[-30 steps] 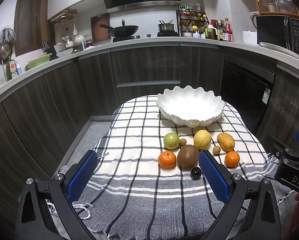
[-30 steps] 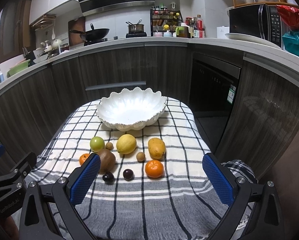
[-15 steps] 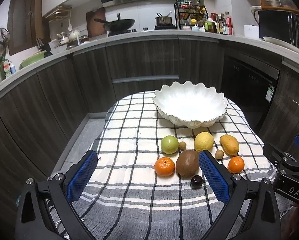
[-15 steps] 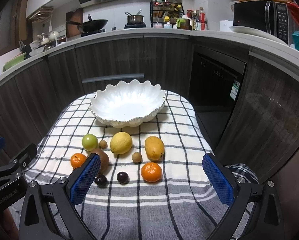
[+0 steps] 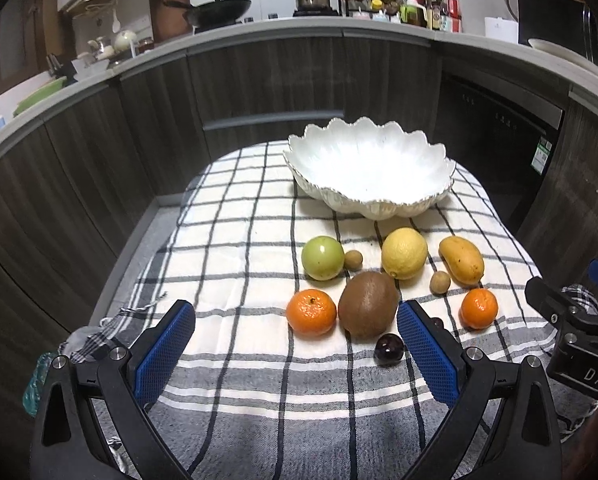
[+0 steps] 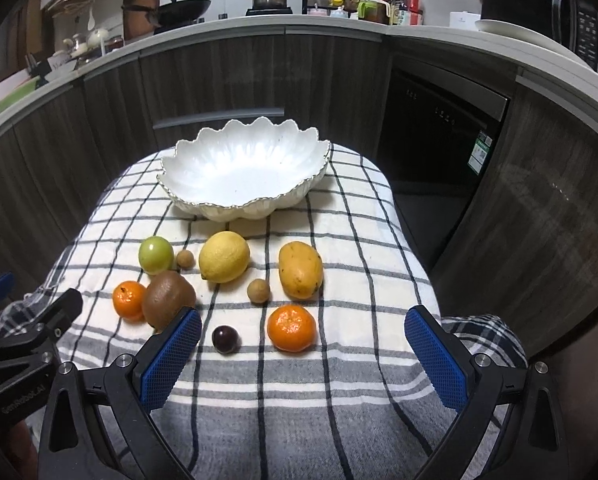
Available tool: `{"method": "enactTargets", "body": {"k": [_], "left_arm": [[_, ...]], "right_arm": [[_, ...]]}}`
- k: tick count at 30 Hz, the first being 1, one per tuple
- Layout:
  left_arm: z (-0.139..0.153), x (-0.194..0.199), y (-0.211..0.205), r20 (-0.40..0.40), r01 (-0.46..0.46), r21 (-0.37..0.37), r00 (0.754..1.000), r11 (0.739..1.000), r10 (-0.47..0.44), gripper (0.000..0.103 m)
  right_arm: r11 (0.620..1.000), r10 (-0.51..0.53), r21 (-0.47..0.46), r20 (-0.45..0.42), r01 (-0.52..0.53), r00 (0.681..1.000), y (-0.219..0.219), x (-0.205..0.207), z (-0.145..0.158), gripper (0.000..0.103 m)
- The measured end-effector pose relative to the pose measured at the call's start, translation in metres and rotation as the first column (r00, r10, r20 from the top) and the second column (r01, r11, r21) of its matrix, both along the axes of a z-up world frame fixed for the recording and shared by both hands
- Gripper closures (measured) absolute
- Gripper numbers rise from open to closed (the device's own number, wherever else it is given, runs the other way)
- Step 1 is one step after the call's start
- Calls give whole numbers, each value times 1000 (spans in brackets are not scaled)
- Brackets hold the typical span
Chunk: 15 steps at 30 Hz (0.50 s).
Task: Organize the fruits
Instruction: 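Move the left tool toward the dark plum in front of the kiwi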
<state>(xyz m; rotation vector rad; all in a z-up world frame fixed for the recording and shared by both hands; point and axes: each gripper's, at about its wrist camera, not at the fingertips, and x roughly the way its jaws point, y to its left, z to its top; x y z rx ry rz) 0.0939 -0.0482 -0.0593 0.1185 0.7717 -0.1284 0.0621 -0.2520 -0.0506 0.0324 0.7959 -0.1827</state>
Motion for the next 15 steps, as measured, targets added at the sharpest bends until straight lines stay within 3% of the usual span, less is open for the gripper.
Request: {"method": "enactTargets", "body": {"k": [15], "left_arm": [[-36,28,-15,-109,25,18,994,1000,-23,1]], "right_arm": [[999,-10,41,-113,14,994,-11,27,-36,1]]}}
